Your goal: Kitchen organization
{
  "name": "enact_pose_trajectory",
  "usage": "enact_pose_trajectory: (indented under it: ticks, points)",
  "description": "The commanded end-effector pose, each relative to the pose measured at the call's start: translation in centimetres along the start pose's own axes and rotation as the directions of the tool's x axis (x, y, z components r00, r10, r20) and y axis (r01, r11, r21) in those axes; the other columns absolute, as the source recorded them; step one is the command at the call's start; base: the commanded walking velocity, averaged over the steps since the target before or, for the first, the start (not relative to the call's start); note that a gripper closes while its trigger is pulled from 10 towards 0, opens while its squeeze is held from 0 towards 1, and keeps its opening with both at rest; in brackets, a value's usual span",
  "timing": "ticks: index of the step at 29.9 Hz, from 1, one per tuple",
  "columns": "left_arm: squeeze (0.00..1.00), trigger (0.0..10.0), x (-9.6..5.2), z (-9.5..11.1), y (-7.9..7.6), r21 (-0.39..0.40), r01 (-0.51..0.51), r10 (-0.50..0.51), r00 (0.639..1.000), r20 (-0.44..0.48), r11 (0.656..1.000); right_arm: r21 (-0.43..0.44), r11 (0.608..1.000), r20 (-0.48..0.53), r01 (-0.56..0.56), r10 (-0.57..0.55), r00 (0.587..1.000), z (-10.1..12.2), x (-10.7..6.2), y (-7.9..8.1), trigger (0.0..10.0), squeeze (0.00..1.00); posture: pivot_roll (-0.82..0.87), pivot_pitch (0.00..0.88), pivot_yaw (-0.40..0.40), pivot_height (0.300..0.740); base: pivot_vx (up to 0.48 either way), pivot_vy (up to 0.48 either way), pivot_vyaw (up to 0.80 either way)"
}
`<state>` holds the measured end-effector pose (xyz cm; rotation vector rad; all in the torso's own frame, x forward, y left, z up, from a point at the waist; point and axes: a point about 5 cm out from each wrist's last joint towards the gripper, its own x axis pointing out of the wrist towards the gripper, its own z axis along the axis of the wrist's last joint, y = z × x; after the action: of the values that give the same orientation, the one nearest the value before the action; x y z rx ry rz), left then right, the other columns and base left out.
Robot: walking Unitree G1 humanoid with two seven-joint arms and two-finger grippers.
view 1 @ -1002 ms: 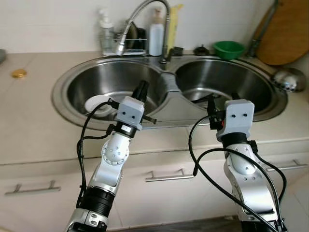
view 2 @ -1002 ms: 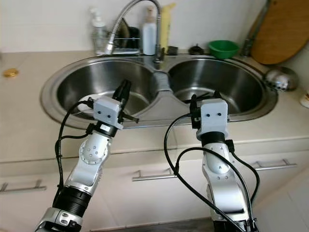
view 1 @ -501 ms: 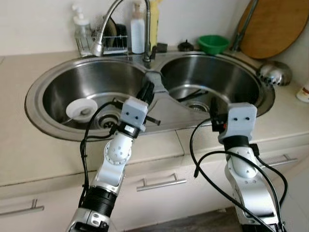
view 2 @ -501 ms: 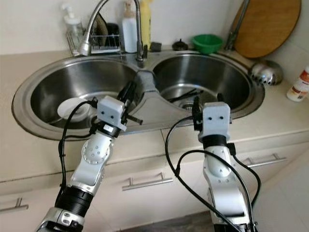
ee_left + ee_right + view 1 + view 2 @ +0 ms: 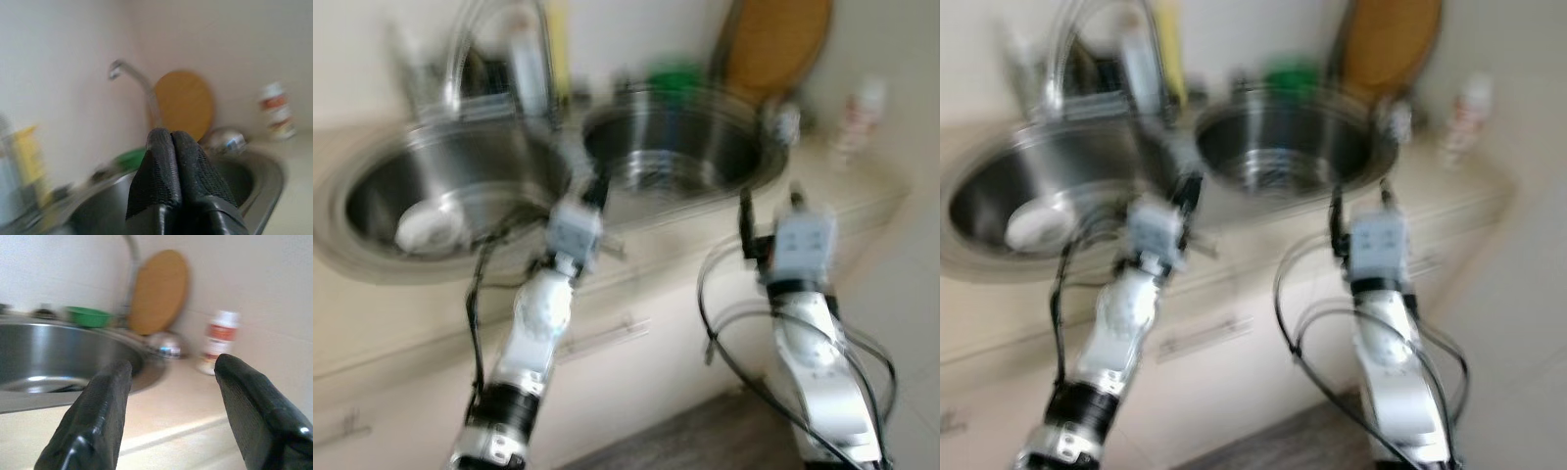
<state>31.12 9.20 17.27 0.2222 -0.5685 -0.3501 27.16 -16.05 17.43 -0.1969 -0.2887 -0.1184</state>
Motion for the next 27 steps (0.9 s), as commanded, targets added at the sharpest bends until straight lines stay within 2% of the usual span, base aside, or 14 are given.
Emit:
enact_pose_trajectory:
  ticks: [1, 27]
  points:
    - [0.00, 10.0, -0.09, -0.15, 0.19, 0.016, 0.004, -0.004, 1.000, -0.011, 1.000, 0.006, 1.000, 0.025, -0.003, 0.002, 1.000, 0.57, 0.07, 0.27, 10.0, 0.00, 0.09, 0.000, -0.039, 0.740, 0.000, 0.000, -0.80]
    - [0.00, 10.0, -0.03, -0.09, -0.02, 0.016, 0.000, 0.000, 1.000, 0.003, 1.000, -0.009, 1.000, 0.047, 0.014, -0.014, 0.999, 0.54, -0.21, -0.47, 10.0, 0.00, 0.08, 0.000, -0.045, 0.740, 0.000, 0.000, -0.80]
